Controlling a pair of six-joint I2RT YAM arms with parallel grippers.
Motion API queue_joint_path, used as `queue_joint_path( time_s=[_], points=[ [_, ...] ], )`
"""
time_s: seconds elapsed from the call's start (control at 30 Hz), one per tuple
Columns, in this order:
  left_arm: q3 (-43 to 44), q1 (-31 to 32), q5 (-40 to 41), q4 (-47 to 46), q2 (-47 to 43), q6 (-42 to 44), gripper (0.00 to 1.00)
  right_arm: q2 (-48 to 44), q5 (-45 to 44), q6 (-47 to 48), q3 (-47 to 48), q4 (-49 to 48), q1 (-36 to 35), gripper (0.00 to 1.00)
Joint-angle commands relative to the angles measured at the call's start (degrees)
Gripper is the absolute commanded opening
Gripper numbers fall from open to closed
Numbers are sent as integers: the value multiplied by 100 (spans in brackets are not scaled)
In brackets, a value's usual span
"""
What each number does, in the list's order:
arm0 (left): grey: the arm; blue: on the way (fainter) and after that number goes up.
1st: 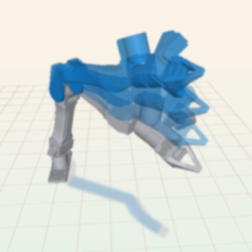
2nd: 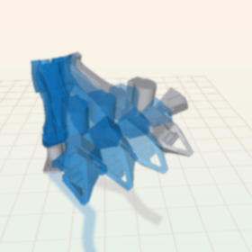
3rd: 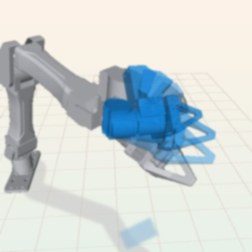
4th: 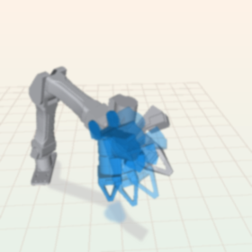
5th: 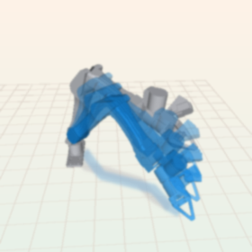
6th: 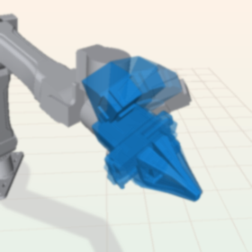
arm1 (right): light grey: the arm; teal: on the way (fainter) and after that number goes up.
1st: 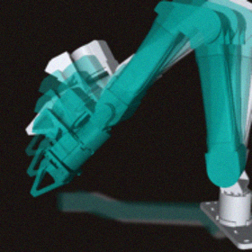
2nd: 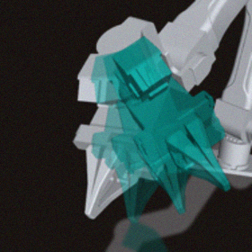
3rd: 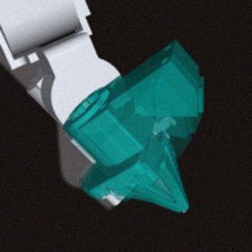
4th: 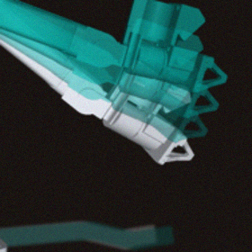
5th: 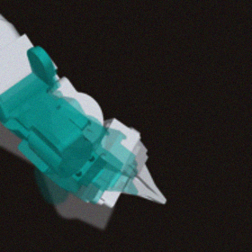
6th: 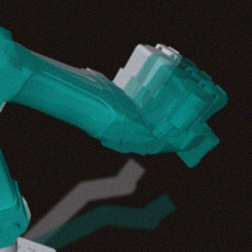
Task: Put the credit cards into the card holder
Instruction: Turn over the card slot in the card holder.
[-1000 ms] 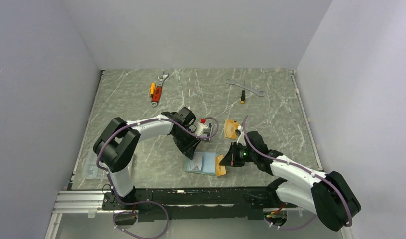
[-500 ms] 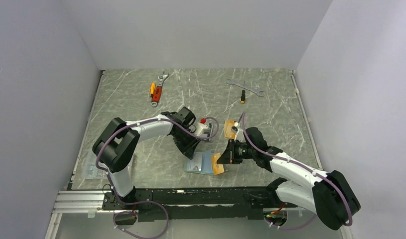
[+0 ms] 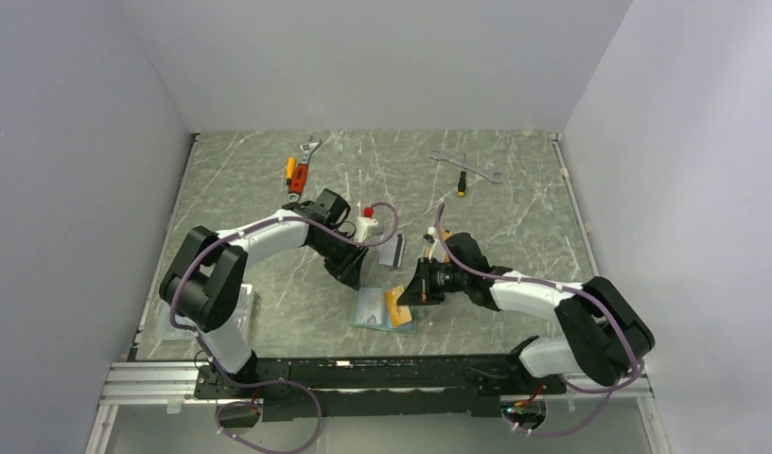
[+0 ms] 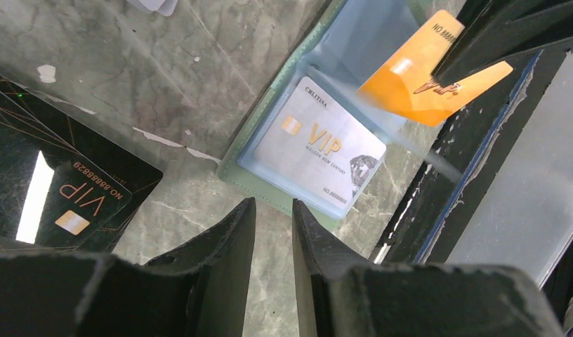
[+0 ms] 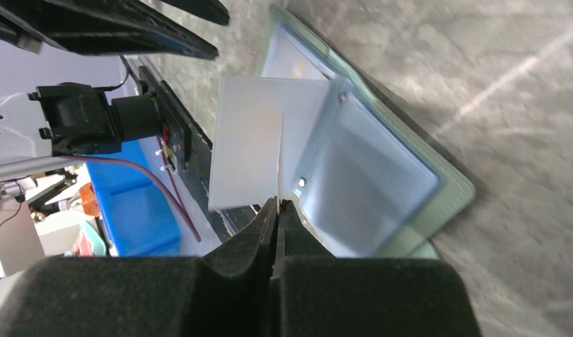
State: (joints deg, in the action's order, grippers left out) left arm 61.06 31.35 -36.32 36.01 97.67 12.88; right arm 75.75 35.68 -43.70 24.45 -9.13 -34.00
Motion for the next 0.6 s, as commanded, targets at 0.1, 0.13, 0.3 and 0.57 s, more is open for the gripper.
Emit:
queue_joint_path(
  time_s=[0.1,0.13,0.3,0.57],
  points=[
    [65,-90,-147,309,-351,556,32,402,111,-60,280,-634,-105,0],
    [104,-93,-129,363,-380,636,32,403,80,-51,258,-623,-106,0],
    [207,-86,-215,415,-450,1056,32,329,35,15,153,-511,-8,0],
    [120,536,258,91,-309,1478,32,737,461,-59,22,-876,115,0]
  ],
)
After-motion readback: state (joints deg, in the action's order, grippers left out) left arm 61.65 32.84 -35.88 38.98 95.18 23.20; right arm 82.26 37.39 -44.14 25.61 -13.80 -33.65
